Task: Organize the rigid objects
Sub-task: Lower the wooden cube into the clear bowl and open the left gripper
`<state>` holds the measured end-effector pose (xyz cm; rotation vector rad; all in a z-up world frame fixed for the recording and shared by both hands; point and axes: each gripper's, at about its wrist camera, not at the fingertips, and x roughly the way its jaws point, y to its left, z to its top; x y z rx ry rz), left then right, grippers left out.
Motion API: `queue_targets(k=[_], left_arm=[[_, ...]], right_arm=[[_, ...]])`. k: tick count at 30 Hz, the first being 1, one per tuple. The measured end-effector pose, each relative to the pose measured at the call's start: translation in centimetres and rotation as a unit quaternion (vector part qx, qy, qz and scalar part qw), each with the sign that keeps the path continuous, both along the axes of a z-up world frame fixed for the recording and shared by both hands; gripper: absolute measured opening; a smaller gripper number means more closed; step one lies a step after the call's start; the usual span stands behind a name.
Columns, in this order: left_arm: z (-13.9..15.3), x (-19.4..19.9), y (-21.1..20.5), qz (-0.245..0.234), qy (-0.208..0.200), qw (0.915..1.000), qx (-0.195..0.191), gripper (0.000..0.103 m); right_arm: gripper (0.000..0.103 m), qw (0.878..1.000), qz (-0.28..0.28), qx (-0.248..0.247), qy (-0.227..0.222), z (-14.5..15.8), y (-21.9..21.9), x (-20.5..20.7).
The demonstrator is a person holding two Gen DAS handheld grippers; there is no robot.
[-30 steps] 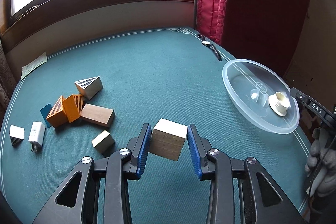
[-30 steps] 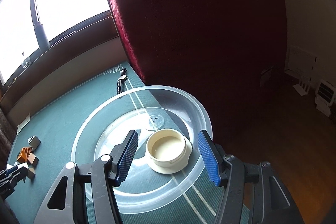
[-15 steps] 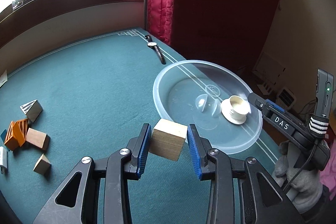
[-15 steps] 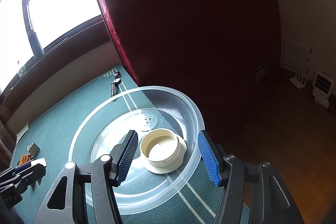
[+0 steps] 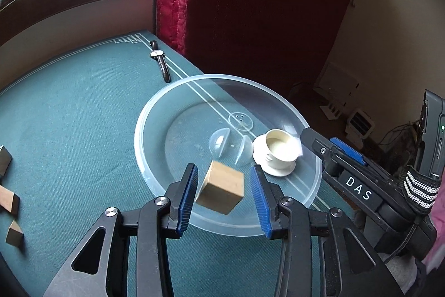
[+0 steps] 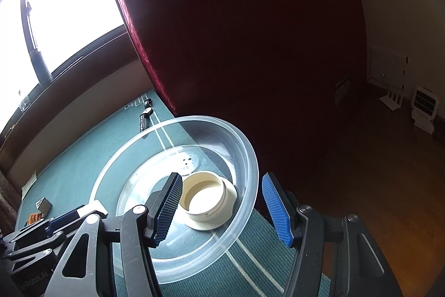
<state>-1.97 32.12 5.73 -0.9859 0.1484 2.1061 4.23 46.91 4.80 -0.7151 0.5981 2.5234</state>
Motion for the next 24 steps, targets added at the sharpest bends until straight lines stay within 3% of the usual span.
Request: queue_targets(k=[2, 8, 14, 24], left_arm=[[-0.3, -0.1, -0.4, 0.011, 0.001, 0.9999, -0.002, 0.059], [-0.6, -0.4, -1.9, 0.035, 0.008, 0.9993, -0.012, 0.066], [-0.8, -0.6, -3.2, 0.056, 0.017, 0.998, -0.023, 0.072], [-0.6, -0.9, -6.2, 0.089, 0.02, 0.9955, -0.025, 0.072]], right_arm=[[0.066, 1.0, -0.001, -0.001, 0.0, -0.1, 0.1, -0.1], [0.066, 1.0, 0.004, 0.001, -0.003, -0.2, -0.2, -0.2], [0.066, 1.0, 0.014, 0.006, -0.004, -0.2, -0.9, 0.0], [0.067, 0.999, 0.031, 0.019, -0.007, -0.1, -2.5, -0.1]])
